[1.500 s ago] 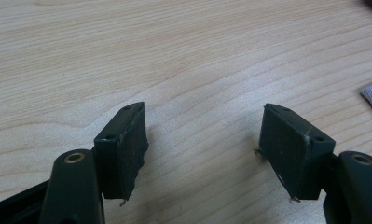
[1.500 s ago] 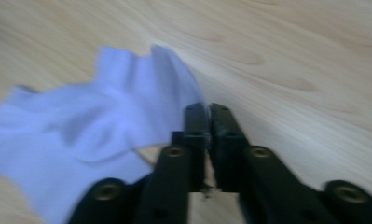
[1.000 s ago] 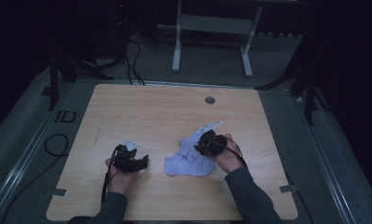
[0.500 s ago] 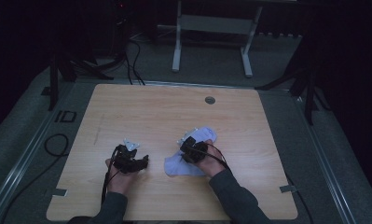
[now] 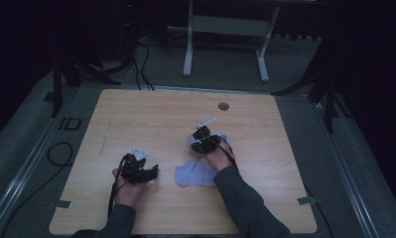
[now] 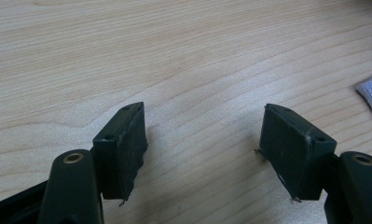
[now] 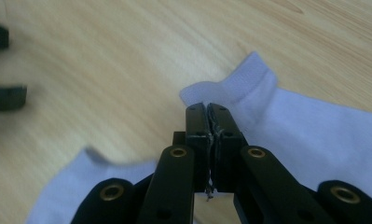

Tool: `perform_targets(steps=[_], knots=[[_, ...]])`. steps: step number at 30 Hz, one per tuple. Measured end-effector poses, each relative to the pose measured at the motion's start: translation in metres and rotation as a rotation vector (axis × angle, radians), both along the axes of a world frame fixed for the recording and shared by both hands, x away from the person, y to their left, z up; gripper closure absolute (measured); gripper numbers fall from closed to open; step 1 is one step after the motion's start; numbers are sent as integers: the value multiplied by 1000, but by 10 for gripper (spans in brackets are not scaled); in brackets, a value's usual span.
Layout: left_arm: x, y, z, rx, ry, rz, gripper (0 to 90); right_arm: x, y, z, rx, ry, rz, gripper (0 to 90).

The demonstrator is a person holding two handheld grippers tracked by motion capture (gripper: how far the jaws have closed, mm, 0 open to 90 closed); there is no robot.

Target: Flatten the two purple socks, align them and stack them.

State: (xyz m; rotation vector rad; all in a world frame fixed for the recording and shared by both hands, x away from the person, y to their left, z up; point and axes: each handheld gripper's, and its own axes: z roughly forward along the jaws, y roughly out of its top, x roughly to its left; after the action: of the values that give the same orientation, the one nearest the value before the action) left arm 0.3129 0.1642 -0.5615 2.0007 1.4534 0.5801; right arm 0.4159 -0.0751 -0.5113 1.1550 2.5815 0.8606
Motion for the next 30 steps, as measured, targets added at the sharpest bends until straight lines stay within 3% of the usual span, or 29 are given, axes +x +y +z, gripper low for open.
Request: perform_targets(steps=[2,3,5,7,10,11,12,13,14,16,18,22,24,30], knots=[[0,0,0,1,0,-1,318,3,1,0,15,6,-6,849],[0,0,0,0,0,-3,318,9,1,1,84,3,1,750],[0,0,0,1,0,-3,318,10,0,3,93,-15,4,742],[0,0,0,0,1,-3,318,15,-11,7,44,-69,-6,749],[0,0,0,0,1,-3,318,25,-30,4,-44,-86,-47,804],[0,0,0,0,1,-2,318,25,-30,4,-44,-86,-47,804],[0,0,0,0,1,-2,317,32,-44,-1,-89,-81,-84,846],[0,0,0,0,2,-1,317,32,-44,-1,-89,-81,-84,846],[0,0,0,0,1,-2,317,38,-60,-10,-136,-68,-124,869],[0,-1,0,0,0,-2,317,39,-65,-13,-145,-61,-133,877],[0,-1,0,0,0,-2,316,39,-79,-25,-188,-39,-141,897],[0,-1,0,-1,0,-3,316,36,-83,-27,-175,-43,-145,897],[0,-1,0,-3,-1,-4,316,24,-89,-27,-170,-36,-147,883],[0,-1,0,-2,-1,-3,316,-4,-106,-28,-86,3,-184,840]])
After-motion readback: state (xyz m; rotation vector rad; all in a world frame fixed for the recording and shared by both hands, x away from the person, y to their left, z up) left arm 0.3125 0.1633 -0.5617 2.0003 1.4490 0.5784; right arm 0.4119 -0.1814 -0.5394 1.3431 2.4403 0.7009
